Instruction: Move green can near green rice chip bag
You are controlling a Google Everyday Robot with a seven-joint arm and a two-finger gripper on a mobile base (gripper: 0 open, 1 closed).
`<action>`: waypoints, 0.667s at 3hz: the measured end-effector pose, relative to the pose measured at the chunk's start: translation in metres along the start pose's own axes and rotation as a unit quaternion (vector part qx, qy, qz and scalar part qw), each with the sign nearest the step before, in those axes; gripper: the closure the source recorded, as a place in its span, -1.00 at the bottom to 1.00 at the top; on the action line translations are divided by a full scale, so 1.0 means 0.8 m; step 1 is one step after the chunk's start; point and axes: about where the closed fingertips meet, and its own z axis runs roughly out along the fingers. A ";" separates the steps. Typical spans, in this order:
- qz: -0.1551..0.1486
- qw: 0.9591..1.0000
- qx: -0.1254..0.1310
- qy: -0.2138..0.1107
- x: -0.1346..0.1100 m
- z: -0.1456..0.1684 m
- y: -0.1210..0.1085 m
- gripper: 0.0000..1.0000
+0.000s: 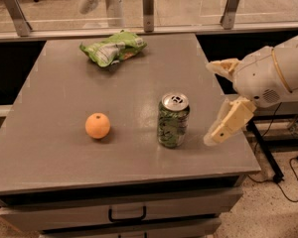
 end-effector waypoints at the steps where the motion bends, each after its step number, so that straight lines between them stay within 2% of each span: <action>1: 0.013 1.000 -0.009 -0.020 0.003 0.019 0.004 -1.00; 2: 0.033 0.998 -0.028 -0.042 0.007 0.036 0.011 -1.00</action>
Offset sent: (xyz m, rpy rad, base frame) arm -0.0008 0.0206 -0.0441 0.1768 0.1335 0.0083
